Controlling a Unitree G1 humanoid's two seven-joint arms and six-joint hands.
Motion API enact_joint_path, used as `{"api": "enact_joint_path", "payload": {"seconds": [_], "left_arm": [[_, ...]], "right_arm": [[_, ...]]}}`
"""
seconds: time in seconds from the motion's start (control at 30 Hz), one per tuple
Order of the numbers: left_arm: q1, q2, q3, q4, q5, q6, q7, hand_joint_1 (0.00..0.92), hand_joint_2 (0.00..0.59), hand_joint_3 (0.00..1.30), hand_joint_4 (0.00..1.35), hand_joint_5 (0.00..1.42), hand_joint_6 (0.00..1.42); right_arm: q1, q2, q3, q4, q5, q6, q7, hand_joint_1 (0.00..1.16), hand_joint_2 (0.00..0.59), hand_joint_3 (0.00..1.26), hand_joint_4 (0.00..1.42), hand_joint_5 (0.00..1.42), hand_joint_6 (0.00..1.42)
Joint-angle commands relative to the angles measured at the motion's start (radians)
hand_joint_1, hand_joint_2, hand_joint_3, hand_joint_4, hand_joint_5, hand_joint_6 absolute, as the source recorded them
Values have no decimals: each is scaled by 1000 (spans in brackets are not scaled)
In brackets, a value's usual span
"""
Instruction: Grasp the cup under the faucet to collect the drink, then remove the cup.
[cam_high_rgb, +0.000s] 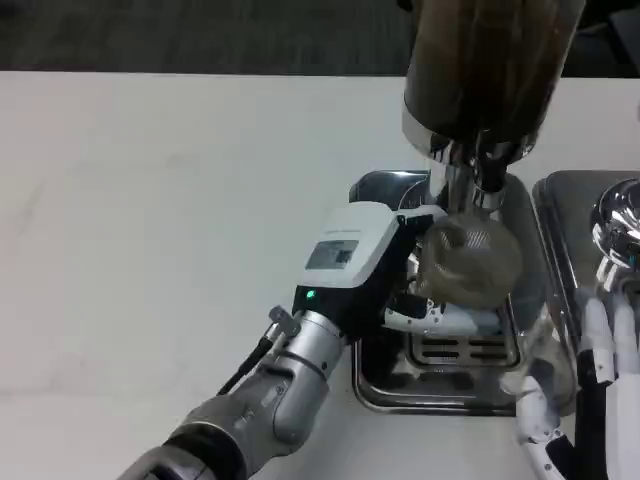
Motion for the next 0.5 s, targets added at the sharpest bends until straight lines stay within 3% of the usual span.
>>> {"api": "enact_joint_path", "payload": {"seconds": [0.03, 0.1, 0.23, 0.33, 0.5], "left_arm": [[2, 6, -12, 14, 1, -7, -51, 457, 31, 615, 631, 904, 1042], [4, 3, -15, 16, -2, -9, -67, 432, 39, 596, 622, 894, 1027], [8, -3, -21, 15, -2, -19, -89, 356, 42, 392, 408, 783, 913], [9, 1, -16, 10, -7, -31, -85, 275, 38, 215, 232, 599, 682], [11, 14, -5, 5, -14, -45, -73, 197, 29, 133, 146, 489, 554]], "right_arm": [[3, 5, -3, 1, 10, -5, -11, 0, 520, 54, 0, 0, 81], [3, 6, -2, 3, 10, -5, -12, 0, 520, 54, 0, 0, 81], [0, 7, -3, 4, 11, -5, -10, 0, 520, 54, 0, 0, 81], [0, 5, -5, 4, 14, -6, -7, 0, 520, 54, 0, 0, 81], [-10, 1, -2, 11, 21, -11, -2, 0, 520, 54, 0, 0, 81]]}}
